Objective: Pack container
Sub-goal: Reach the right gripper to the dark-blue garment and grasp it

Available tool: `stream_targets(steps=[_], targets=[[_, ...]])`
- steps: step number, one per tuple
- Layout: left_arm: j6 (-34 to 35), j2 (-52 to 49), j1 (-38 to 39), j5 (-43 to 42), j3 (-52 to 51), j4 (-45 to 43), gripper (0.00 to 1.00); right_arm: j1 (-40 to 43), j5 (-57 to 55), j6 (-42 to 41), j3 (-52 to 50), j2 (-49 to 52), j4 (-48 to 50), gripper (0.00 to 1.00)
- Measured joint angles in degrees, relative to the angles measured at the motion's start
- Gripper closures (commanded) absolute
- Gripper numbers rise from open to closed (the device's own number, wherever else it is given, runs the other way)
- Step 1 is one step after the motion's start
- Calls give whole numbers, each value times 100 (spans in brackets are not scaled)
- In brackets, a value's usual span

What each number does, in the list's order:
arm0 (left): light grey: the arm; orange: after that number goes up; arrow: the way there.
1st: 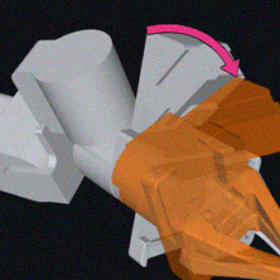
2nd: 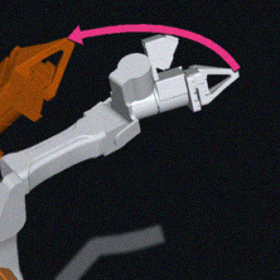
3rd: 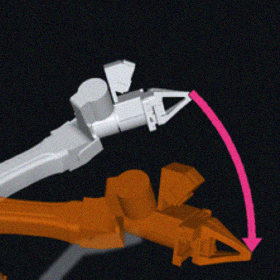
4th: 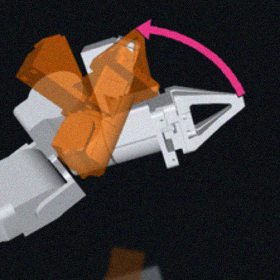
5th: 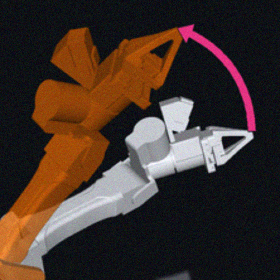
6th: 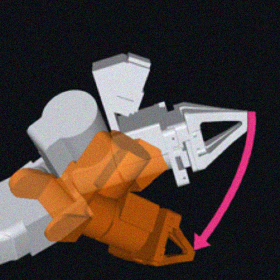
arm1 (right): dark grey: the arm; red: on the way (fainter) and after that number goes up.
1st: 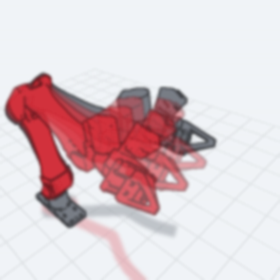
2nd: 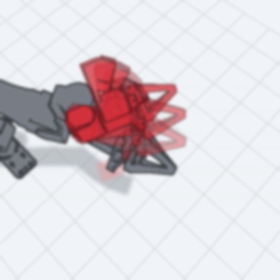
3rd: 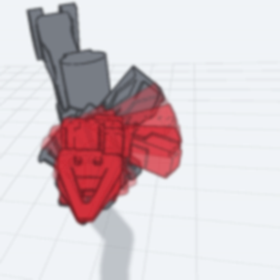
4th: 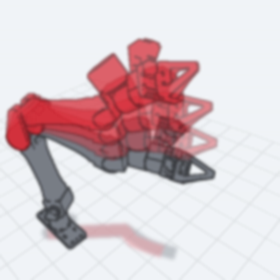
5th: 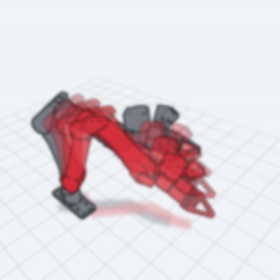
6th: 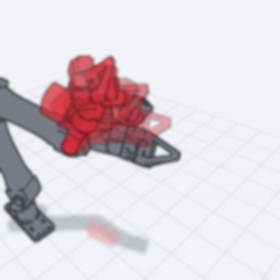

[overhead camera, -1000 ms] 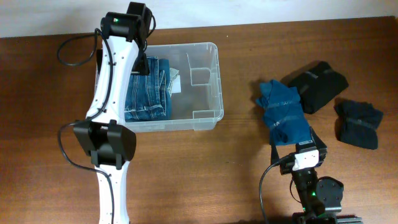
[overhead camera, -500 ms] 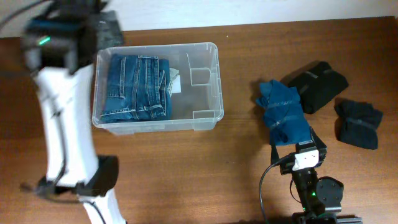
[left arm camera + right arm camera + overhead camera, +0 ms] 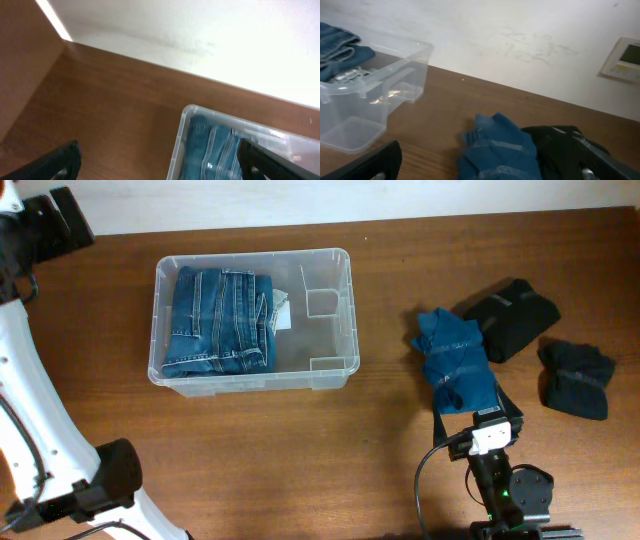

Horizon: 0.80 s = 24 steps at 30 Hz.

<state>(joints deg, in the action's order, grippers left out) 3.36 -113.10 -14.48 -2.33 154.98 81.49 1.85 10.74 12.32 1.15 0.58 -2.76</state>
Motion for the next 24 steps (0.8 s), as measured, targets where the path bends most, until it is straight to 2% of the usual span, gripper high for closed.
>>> stream_targets(steps=[5, 9, 16, 17, 20, 24], targets=[[-247, -4, -83, -339, -1307, -387, 1, 0, 122, -345, 179, 229, -181, 2], [-317, -26, -83, -365, -2157, -769, 1, 0, 142, -551, 1300, 1370, -715, 1], [-339, -26, -83, -173, -2616, -1084, 1, 9, 153, -776, 4605, 4712, -3027, 2], [-339, -26, -83, -153, -2616, -1088, 1, 11, 157, -780, 5541, 5748, -3491, 2], [-339, -26, -81, -144, -2632, -1104, 1, 11, 118, -782, 6251, 6817, -3687, 2], [-339, -26, -81, -131, -2632, -1104, 1, 35, 114, -796, 6398, 8190, -3960, 1]])
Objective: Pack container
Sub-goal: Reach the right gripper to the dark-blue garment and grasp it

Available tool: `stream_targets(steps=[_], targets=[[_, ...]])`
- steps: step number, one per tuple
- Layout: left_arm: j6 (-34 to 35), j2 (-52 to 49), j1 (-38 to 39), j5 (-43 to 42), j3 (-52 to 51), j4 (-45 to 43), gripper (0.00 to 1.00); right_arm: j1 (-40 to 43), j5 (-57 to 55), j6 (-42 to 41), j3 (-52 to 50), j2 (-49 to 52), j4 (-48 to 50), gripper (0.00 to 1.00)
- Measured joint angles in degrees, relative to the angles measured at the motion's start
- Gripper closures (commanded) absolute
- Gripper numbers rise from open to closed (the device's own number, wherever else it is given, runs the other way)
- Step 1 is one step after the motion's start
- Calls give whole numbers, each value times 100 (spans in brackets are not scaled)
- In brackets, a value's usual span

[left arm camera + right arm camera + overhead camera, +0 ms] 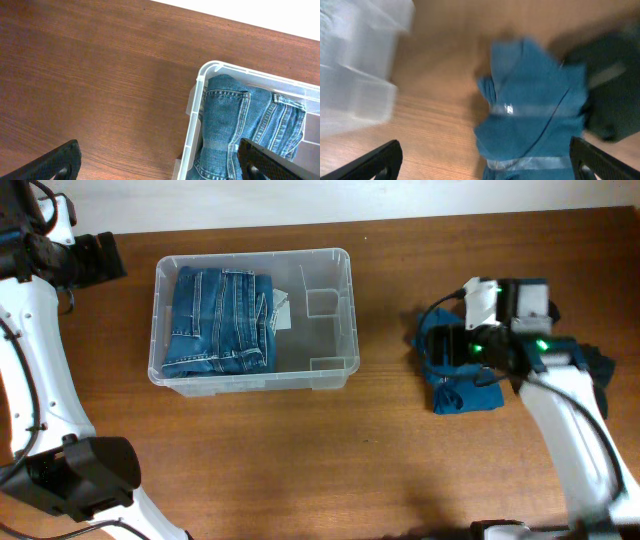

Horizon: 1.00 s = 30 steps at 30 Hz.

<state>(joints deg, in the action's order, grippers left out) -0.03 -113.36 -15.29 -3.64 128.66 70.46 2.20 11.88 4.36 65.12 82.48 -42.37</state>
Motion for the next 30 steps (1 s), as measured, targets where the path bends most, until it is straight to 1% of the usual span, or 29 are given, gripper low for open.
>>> stream_targets(steps=[1, 4, 5, 10, 13, 15, 22, 24, 25, 26, 27, 28, 29, 30], targets=[[0, 0, 0, 0, 0, -2, 1, 28, 0, -44, -2, 208, -109, 0], [0, 0, -2, 0, -94, -63, 1, 216, -24, -243, -9, 776, -498, 7], [0, 0, 0, 2, -133, -87, 1, 293, -42, -295, -9, 896, -608, 7], [0, 0, 0, 0, -199, -109, 1, 420, -411, -529, -9, 988, -824, 7], [0, 0, 0, 2, -199, -109, 1, 420, -588, -581, -9, 992, -817, 6], [0, 0, 0, 0, -199, -109, 1, 420, -697, -592, -9, 1021, -767, 1], [0, 0, 0, 0, -203, -111, 1, 422, -951, -586, -4, 1869, -76, 2], [0, 0, 0, 0, -203, -109, 1, 420, -944, -579, 26, 1993, -20, 2], [0, 0, 0, 0, -203, -109, 1, 420, -931, -579, 57, 2052, -17, 11], [0, 0, 0, 0, -203, -111, 1, 420, -911, -575, 79, 2096, -22, 33], [0, 0, 0, 0, -203, -109, 1, 420, -883, -564, 103, 2138, -20, 64], [0, 0, 0, 2, -203, -111, 1, 420, -866, -566, 125, 2168, -24, 72], [0, 0, 0, 0, -203, -109, 1, 420, -863, -568, 164, 2173, -37, 77], [0, 0, -2, 0, -203, -111, 1, 422, -876, -579, 216, 2168, -61, 79]])
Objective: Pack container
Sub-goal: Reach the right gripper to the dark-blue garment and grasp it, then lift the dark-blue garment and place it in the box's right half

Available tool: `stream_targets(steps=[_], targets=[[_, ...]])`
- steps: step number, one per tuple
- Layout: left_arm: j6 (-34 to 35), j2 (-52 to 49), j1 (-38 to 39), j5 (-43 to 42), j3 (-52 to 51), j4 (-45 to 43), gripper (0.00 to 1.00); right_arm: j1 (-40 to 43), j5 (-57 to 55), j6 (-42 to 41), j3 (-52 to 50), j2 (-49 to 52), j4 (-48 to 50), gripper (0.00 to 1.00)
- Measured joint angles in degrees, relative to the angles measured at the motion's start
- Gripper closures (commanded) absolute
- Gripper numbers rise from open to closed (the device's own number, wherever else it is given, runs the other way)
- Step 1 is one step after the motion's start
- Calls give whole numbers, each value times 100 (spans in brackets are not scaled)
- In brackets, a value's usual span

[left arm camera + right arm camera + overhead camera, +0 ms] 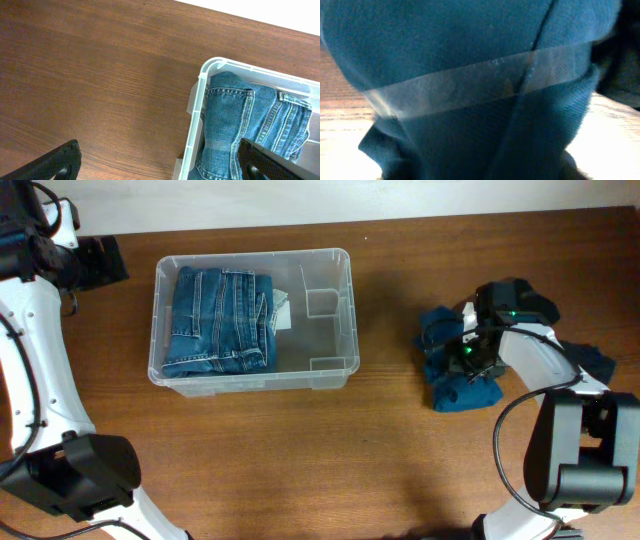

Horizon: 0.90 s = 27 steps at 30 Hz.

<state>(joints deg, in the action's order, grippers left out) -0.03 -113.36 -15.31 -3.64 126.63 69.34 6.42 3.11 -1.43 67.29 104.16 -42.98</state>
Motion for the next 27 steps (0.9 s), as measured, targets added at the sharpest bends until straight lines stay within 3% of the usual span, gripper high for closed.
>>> stream_targets(steps=[2, 5, 10, 16, 21, 27], targets=[[0, 0, 2, 0, 0, 2, 1, 15, -11, -22, 48, -2, -22, 96], [0, -2, 2, 0, 0, 0, 1, 15, -11, -28, 140, 2, -188, 96], [0, 0, 2, 2, 0, -2, 1, 15, -9, -26, 750, 153, -1552, 96], [0, 0, 2, 2, 0, -17, 1, -170, 439, -74, 3025, 214, -3034, 96], [0, 0, 2, 2, -4, -22, 1, -1451, 785, -765, 4970, 192, -3075, 96], [0, 0, 2, 2, -4, -20, 1, -3108, 37, -2396, 5209, 195, -2358, 96]])
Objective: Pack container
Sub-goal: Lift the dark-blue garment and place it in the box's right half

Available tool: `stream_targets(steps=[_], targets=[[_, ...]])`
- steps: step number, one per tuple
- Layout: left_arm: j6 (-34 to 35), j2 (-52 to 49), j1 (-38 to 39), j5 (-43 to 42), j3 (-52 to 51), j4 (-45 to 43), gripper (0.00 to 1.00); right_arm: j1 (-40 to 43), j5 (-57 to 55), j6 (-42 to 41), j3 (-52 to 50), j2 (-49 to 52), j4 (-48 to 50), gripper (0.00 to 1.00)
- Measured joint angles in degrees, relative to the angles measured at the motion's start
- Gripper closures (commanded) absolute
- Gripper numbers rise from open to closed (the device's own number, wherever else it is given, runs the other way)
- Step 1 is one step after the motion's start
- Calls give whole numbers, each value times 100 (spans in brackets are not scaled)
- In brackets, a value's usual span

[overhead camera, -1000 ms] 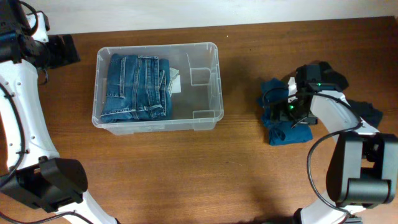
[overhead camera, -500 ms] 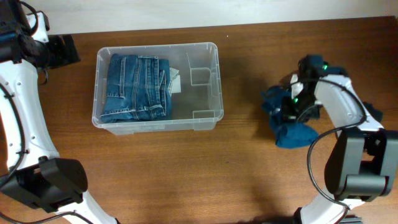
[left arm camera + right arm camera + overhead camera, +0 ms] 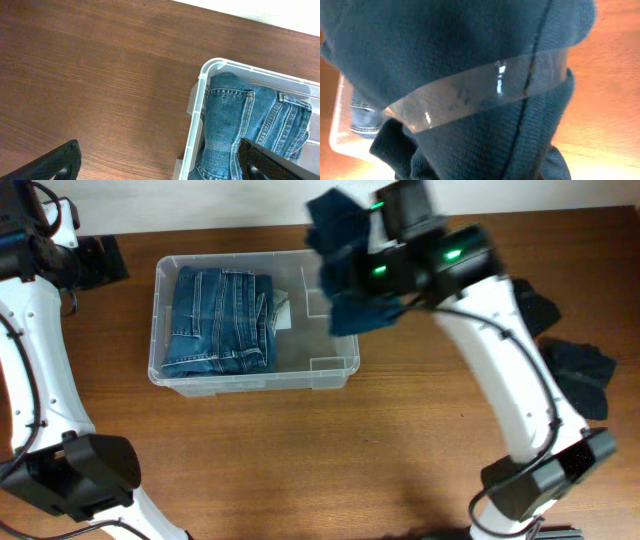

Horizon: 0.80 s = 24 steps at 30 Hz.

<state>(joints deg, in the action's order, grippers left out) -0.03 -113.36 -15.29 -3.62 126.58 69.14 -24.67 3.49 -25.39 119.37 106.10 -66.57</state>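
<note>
The clear plastic container (image 3: pixel 250 379) stands at the back left with folded jeans (image 3: pixel 220 320) in its left half; both also show in the left wrist view, container (image 3: pixel 197 125) and jeans (image 3: pixel 240 125). My right gripper (image 3: pixel 388 258) is shut on a taped blue garment bundle (image 3: pixel 345 275), held in the air over the container's right end. That bundle (image 3: pixel 470 90) fills the right wrist view and hides the fingers. My left gripper (image 3: pixel 100 262) is open over bare table beside the container's left wall, nothing between its fingertips (image 3: pixel 55 162).
A black garment (image 3: pixel 538 310) and a dark blue one (image 3: pixel 585 375) lie on the table at the right, partly under my right arm. The container's right half has small moulded dividers (image 3: pixel 322 300). The table's back edge meets a white wall.
My right gripper, then pressed onto the blue bundle on the table at the right, now holds it lifted over the container's right end. The left arm has not moved.
Both arms were low near the front, grippers open, the blue bundle lying on the table at the right. Then the left gripper stood beside the container and the right hovered over the bundle. The right then sat on the bundle, and now carries it above the container.
</note>
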Motion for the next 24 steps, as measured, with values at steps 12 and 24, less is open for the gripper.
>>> stream_targets(steps=[12, 24], targets=[[0, 0, 0, -2, 0, 39, 1, -1329, -1698, -1910, 11, 1104, 431, 96], [0, 0, -2, 0, 0, 44, 1, -1320, -1912, -2024, 33, 1504, 544, 15]])
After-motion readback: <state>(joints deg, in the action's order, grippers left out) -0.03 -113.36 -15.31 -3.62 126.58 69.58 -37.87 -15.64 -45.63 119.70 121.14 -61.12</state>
